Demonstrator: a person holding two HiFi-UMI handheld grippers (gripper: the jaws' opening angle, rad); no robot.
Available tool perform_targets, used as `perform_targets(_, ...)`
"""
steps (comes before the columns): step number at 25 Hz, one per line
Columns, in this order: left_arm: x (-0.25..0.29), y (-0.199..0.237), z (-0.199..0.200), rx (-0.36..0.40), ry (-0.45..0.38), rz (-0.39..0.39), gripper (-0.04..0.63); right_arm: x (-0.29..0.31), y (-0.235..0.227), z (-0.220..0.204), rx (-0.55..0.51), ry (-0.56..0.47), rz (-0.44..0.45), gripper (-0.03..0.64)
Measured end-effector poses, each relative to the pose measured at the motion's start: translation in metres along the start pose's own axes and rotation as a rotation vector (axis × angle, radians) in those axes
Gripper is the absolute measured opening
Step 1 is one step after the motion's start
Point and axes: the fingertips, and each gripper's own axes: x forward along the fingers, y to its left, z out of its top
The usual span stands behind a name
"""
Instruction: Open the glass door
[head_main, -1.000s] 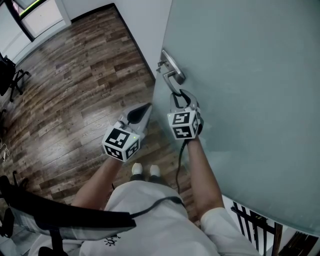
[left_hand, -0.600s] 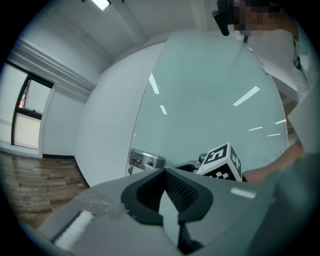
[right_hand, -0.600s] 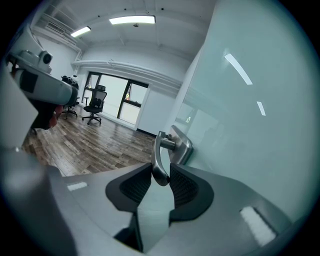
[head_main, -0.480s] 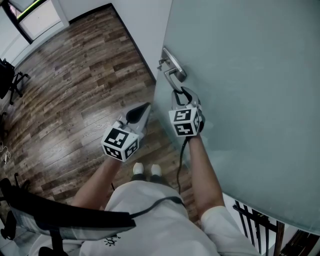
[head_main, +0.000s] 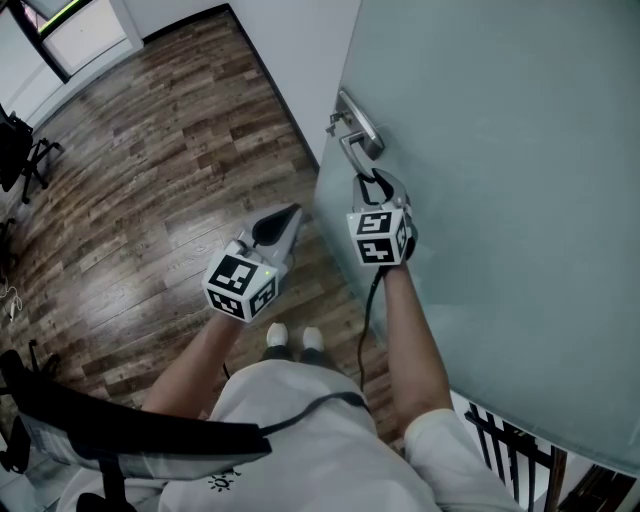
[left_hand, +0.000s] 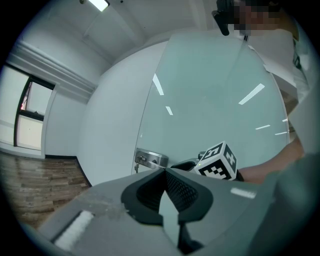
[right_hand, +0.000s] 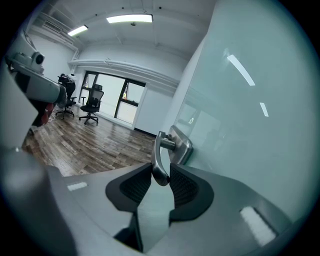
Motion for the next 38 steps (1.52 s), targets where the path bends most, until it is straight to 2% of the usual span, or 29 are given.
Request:
perform_targets(10,-0.003,0.008,0.000,0.005,-0.003,0.019,0.002,0.008,-0.004,-0.004,0.006,0.000,-0.007,0.121)
perform_targets(15,-0.031,0.009,0.007,0.005,-0.016,0.052,0.002,-0.002,0.000,0.002,-0.005,-0.009,-0.022,0.127)
perform_targets(19,-0.051,0.013,0.013,0.003,-0.031,0.084,0.002,-0.016,0.001,0.009,-0.081,-0.028,-0.058,0.127)
perform_targets(23,-0.069,0.013,0.018,0.005,-0.045,0.110,0.002,-0.038,0.014,0.018,-0.083,-0.067,-0.038,0.130)
perform_targets(27,-0.089,0.006,0.027,0.005,-0.061,0.124,0.002,-0.077,0.033,0.035,0.001,-0.134,0.025,0.128)
perform_targets(31,-0.102,0.001,0.030,0.002,-0.071,0.143,0.002,-0.115,0.061,0.043,0.081,-0.195,0.149,0.068)
perform_targets(36,-0.123,-0.008,0.040,-0.008,-0.105,0.162,0.002,-0.169,0.079,0.056,0.282,-0.278,0.274,0.011)
perform_targets(38,-0.126,-0.013,0.043,-0.011,-0.121,0.160,0.002,-0.186,0.085,0.059,0.347,-0.304,0.332,0.009)
